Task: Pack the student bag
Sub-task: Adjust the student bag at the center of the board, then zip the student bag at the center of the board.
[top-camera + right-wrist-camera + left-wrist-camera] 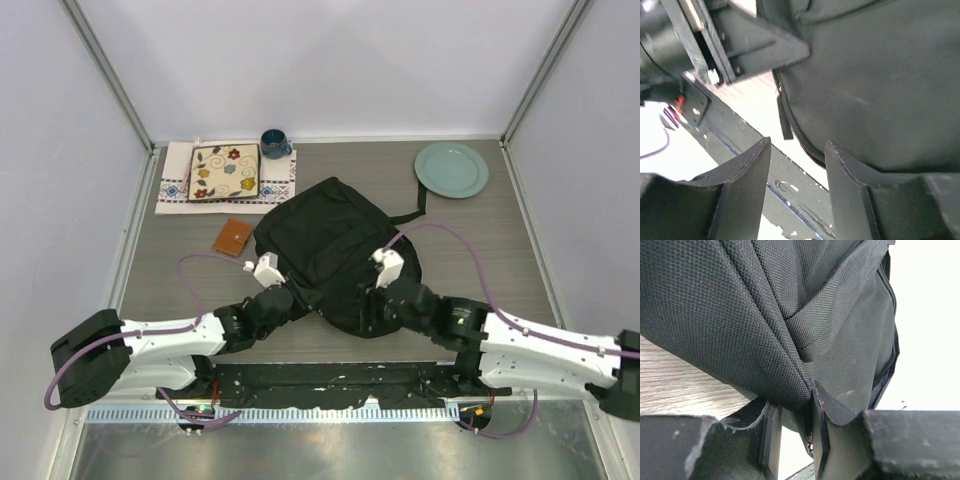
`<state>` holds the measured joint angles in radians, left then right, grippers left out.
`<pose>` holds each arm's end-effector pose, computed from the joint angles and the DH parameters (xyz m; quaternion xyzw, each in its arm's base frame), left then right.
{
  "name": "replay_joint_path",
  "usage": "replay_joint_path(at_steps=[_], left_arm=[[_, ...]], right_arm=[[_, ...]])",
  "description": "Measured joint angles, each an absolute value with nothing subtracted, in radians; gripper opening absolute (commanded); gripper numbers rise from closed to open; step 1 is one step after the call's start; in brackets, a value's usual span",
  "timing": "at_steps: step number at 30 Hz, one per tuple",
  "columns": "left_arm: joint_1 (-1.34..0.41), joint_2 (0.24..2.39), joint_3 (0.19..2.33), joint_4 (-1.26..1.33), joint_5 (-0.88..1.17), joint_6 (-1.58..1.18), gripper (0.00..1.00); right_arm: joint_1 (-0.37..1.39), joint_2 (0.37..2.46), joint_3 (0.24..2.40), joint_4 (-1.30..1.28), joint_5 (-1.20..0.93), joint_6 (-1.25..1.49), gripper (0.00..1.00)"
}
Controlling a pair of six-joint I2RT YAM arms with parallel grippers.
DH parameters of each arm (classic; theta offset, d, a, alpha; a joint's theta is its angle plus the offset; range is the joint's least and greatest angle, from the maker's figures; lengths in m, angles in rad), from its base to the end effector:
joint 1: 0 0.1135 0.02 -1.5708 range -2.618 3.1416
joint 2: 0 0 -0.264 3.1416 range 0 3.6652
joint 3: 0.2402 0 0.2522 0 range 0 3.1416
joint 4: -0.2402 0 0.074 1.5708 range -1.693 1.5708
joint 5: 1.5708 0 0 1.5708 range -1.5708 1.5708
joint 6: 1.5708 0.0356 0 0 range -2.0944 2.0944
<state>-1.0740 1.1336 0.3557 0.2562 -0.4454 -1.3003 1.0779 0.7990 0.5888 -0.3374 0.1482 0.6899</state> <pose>0.1168 -0.1833 0.1706 -0.2052 0.8263 -0.3814 0.3601 0.0904 0.1571 0.2534 -0.1321 0.8602 0.3366 0.3595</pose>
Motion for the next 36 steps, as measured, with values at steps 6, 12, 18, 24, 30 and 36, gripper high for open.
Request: replay_joint_path(at_steps=[6,12,18,24,30,36], left_arm=[[-1.074,1.116,0.359,0.223,-0.446,-1.289,0.30],[-1.074,1.090,0.359,0.203,-0.449,-1.279,0.30],[-1.074,1.060,0.359,0.185,-0.454,-1.277,0.31],[-1.074,1.060,0.359,0.180,-0.454,-1.277,0.31],[-1.074,1.082,0.361,0.181,-0.453,-1.276,0.31],[-1.074,1.091,0.376,0.180,-0.452,-1.275,0.31]], right_arm=[[1.349,1.023,0.643,-0.315,0.364,0.675,0.46],[1.391,1.138,0.697,-0.273,0.464,0.652,0.46],[1.393,1.156,0.704,-0.257,0.496,0.644,0.43],[1.418,1.163,0.712,-0.255,0.506,0.645,0.42],[1.441,1.162,0.715,-0.260,0.515,0.650,0.42],[1.456,1.193,0.736,-0.279,0.542,0.653,0.41]])
